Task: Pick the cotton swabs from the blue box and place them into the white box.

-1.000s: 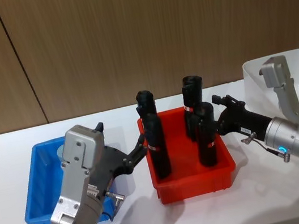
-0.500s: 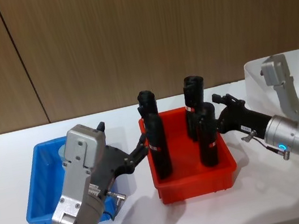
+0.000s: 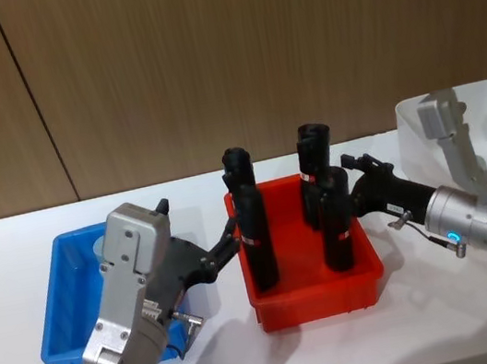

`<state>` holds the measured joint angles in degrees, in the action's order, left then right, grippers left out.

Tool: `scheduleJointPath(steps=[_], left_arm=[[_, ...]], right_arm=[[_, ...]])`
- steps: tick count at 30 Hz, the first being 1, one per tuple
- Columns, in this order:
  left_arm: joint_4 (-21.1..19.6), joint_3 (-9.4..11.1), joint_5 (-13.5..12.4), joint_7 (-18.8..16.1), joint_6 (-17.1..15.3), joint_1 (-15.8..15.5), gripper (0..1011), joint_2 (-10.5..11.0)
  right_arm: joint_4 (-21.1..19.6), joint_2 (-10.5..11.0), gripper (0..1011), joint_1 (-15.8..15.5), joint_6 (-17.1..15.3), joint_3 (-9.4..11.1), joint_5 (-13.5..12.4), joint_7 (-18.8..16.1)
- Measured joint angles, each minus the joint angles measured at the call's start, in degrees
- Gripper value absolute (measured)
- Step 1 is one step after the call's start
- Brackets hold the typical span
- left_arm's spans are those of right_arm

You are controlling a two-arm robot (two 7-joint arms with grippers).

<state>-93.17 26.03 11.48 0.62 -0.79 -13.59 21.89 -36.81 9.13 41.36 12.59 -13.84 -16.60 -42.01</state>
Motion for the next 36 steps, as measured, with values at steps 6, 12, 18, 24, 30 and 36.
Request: scheduleJointPath(steps=[6,12,18,24,30,36], left_arm=[[0.0,0.0,0.0,0.0,0.0,0.0,1003,0.0],[0.0,0.0,0.0,0.0,0.0,0.0,1003,0.0],[0.0,0.0,0.0,0.0,0.0,0.0,1003,0.0],[0.0,0.0,0.0,0.0,0.0,0.0,1003,0.0],[0.0,0.0,0.0,0.0,0.0,0.0,1003,0.0],[0.0,0.0,0.0,0.0,0.0,0.0,1003,0.0]], right_arm=[[2.4,-0.4,1001,1.2,0.7,-0.3,0.2,-0.3],[4.7,-0.8,1001,2.3,1.4,-0.5,0.2,-0.6],[6.7,-1.1,945,3.2,2.1,-0.7,0.1,-0.8],[8.8,-1.4,785,4.1,2.8,-0.7,-0.4,-1.1],[10.4,-1.7,607,4.9,3.4,-0.7,-0.7,-1.4],[10.9,-1.8,527,5.2,3.8,-0.6,-1.1,-1.6]])
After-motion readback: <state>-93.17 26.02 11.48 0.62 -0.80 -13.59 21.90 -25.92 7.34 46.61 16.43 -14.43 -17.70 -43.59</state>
